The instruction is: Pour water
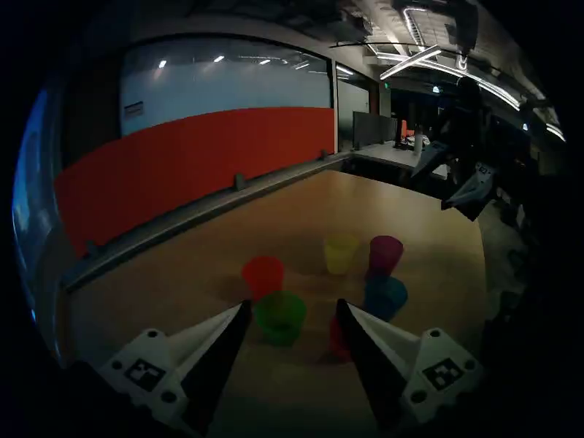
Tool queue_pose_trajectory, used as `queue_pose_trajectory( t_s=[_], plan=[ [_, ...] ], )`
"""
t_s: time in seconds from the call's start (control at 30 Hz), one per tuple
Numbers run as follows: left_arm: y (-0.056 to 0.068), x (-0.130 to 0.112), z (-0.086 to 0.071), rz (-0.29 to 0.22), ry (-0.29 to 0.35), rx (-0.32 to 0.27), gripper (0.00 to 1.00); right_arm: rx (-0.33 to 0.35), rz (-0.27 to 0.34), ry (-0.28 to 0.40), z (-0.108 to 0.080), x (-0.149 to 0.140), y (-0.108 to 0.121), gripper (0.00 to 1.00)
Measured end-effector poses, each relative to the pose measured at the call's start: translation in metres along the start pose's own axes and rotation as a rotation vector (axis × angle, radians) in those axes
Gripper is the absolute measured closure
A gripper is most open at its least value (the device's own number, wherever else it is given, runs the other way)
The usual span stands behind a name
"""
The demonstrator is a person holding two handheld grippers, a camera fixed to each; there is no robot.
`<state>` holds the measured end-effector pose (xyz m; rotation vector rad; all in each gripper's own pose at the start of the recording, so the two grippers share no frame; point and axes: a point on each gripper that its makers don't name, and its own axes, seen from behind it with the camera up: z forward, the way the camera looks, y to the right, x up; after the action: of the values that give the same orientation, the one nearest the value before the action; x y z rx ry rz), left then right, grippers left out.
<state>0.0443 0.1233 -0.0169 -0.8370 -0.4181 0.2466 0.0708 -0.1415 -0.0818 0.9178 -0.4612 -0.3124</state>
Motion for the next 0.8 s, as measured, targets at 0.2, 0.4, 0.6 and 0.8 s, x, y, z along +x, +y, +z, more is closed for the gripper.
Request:
queue_pose_trajectory(
  t_s=[0.2,0.4,0.6,0.8],
  plan=[
    [-0.003,-0.011,0.007,-0.001,-0.019,0.001,0.14,0.022,-0.001,-0.016,0.009,-0.006,-0.005,0.01],
    [-0.004,-0.023,0.014,-0.001,-0.047,-0.008,0.14,0.045,-0.003,-0.026,0.018,-0.011,-0.011,0.01],
    [-0.008,-0.037,0.021,0.004,-0.071,-0.003,0.14,0.065,-0.016,-0.041,0.029,-0.017,-0.017,0.01],
    [-0.011,-0.051,0.03,0.0,-0.096,-0.004,0.14,0.089,-0.035,-0.066,0.042,-0.028,-0.025,0.01]
  ],
)
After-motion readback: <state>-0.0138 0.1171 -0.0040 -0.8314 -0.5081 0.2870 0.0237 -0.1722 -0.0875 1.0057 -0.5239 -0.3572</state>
